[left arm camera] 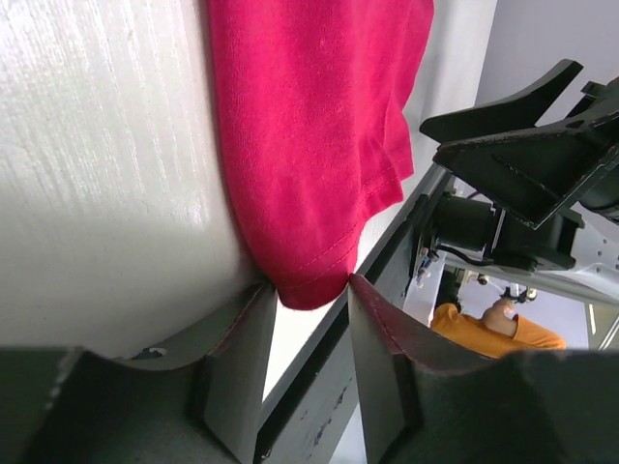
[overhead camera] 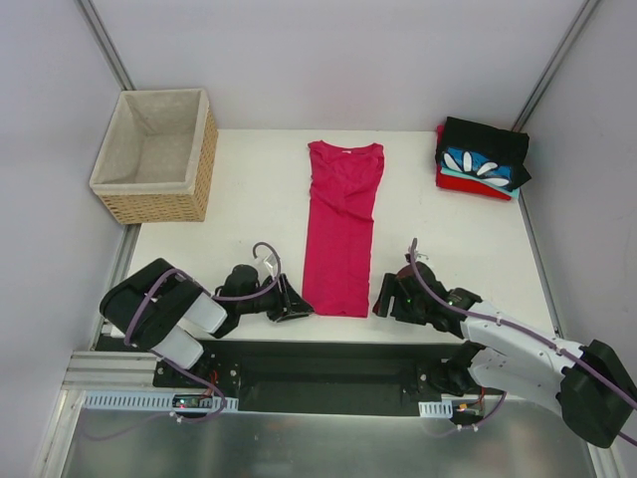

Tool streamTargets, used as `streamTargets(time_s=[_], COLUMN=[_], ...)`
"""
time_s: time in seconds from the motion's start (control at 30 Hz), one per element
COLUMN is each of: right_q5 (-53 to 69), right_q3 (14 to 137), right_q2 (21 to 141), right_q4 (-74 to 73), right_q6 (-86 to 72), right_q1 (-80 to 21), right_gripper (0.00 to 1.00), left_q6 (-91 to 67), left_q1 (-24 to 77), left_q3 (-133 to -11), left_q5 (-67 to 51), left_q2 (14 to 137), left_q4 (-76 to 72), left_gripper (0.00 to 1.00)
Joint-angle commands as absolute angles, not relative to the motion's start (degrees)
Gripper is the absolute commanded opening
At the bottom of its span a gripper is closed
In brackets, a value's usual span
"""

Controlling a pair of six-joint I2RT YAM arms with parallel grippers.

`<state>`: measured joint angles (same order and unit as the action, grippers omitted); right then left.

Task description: Fold and stack the t-shirts

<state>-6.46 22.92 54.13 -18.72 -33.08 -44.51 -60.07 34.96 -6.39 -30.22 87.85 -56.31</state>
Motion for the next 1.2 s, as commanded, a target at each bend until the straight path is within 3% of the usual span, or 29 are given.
streamTargets(time_s=[0.0,0.13,0.2,0.23,0.57,0.87,1.07,1.17], right_q5=[-7.74,-7.65,-7.47,-7.38,-1.94,3.78,3.08,2.99], right_q3=[23.38,23.64,23.64,23.73,20.74,16.96,17.05,17.23], right_q2=[53.70,53.70,53.27,53.00,46.93,53.25,55.90,57.21], right_q4=[-22.24,-22.24,-22.24,-21.89,-12.05,-2.64,-1.14,-1.06], right_q6=[-34.19,-34.28,-34.28,-34.36,-34.45,-40.86,-41.92,-42.19], right_q1=[-44.82,-44.91,-45.00,-45.00,-45.09,-46.58,-48.34,-48.52], right_gripper=[0.77,0.77,0.77,0.77,0.81,0.81,0.78,0.69], left_q6=[-57.66,-57.74,-57.74,-57.74,-57.04,-56.95,-56.95,-56.95], left_q1=[35.77,35.77,35.77,35.77,35.77,35.77,35.77,35.77], left_q3=[-4.48,-4.48,-4.48,-4.48,-3.87,-4.13,-3.96,-4.04], left_q5=[-27.60,-27.95,-27.86,-27.69,-27.51,-27.51,-27.42,-27.51], left_q2=[92.28,92.73,92.46,92.20,88.95,88.86,88.77,88.77], left_q4=[-51.59,-52.03,-51.86,-51.77,-50.01,-49.92,-49.83,-49.83], left_gripper=[0.35,0.18,0.03,0.00,0.00,0.00,0.00,0.00])
